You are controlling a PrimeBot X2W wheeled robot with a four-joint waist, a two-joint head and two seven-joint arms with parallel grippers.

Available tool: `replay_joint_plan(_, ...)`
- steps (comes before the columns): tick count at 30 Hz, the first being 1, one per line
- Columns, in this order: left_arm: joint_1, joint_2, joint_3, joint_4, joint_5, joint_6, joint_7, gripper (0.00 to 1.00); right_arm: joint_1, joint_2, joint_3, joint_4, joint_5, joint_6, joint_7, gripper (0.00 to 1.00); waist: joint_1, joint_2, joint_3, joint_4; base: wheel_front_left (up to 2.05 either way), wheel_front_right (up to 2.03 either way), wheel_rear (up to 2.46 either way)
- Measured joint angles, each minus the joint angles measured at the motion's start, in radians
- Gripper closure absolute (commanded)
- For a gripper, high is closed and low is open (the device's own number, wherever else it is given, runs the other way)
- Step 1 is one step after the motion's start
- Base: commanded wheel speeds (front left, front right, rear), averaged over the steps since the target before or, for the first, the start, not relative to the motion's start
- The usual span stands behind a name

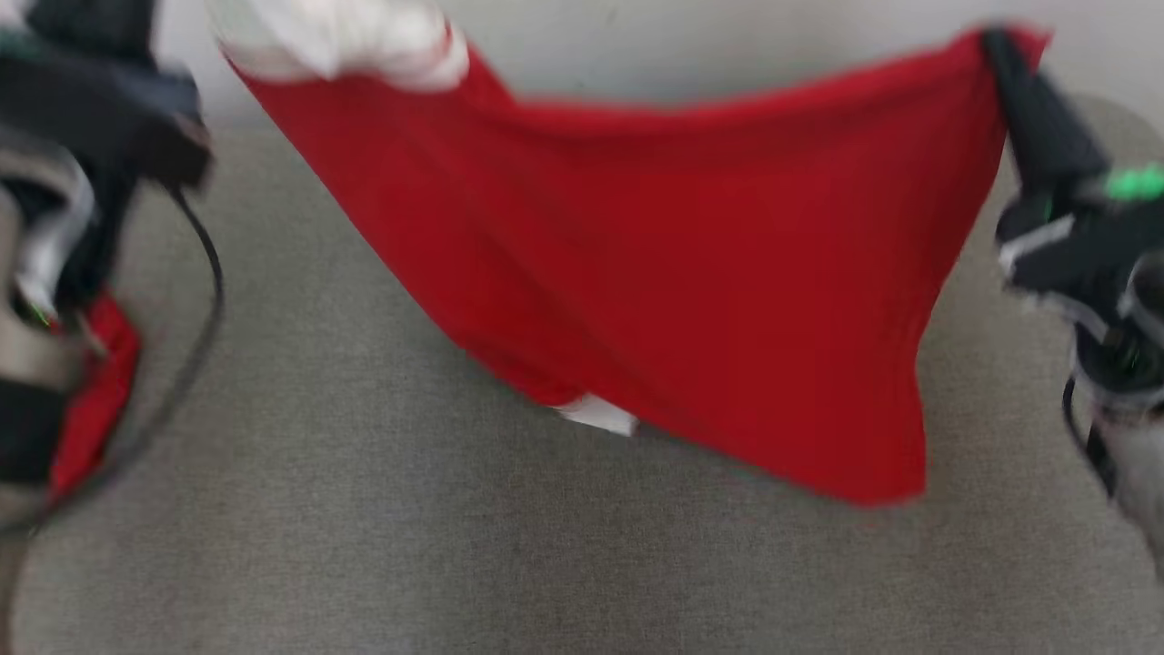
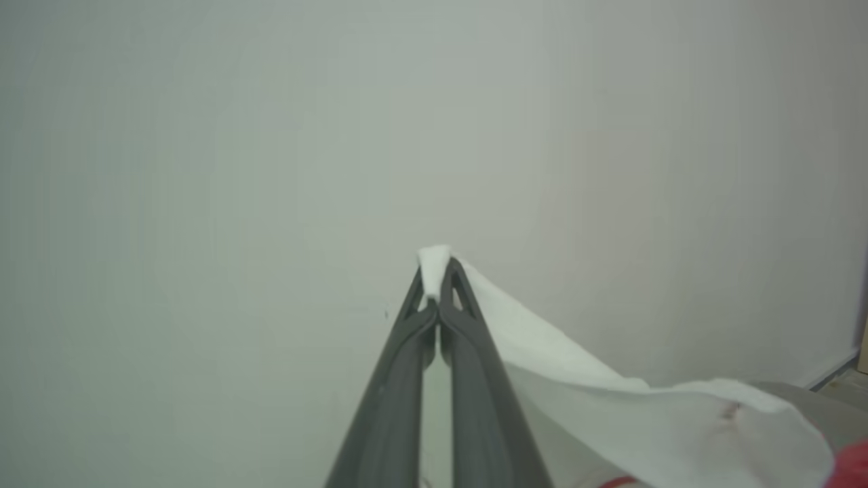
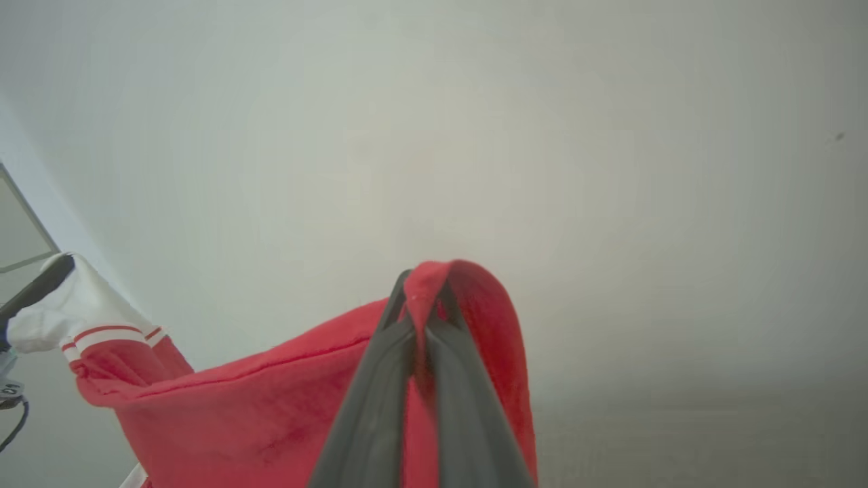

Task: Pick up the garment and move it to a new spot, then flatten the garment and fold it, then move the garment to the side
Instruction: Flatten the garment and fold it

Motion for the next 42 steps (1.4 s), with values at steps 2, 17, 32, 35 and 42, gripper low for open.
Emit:
replay_joint_plan(2, -0.145, 0.008, -0.012, 0.052, -0.044, 0.0, 0.035, 1.0, -0.13, -0.001, 0.011, 0.04, 0.023, 0.0, 0.042, 1.0, 0.0, 0.0001, 0.036, -0.006, 0.0, 0.0, 0.0)
replay_joint_plan(17, -0.879, -0.031, -0.074, 0.483, -0.044, -0.001, 0.036, 1.0, -0.929, 0.026, 0.025, 0.476, 0.104, 0.0, 0.216, 1.0, 0.0002, 0.0002, 0.302, -0.055, 0.0, 0.0, 0.0)
replay_joint_plan(32, -1.082, -0.085, -0.189, 0.667, -0.112, -0.001, -0.059, 1.0, -1.103, -0.013, 0.133, 0.601, 0.115, 0.0, 0.168, 1.0, -0.0002, 0.0001, 0.419, -0.059, 0.0, 0.0, 0.0)
replay_joint_plan(35, -1.078, -0.087, -0.217, 0.669, -0.14, -0.001, -0.079, 1.0, -1.102, -0.014, 0.142, 0.601, 0.159, 0.0, 0.161, 1.0, -0.0001, 0.0002, 0.431, -0.057, 0.0, 0.0, 0.0)
replay_joint_plan(42, -0.939, -0.095, -0.267, 0.601, -0.225, -0.001, -0.145, 1.0, -0.929, -0.067, 0.213, 0.482, 0.241, 0.0, 0.131, 1.0, 0.0, 0.0002, 0.413, -0.047, 0.0, 0.0, 0.0)
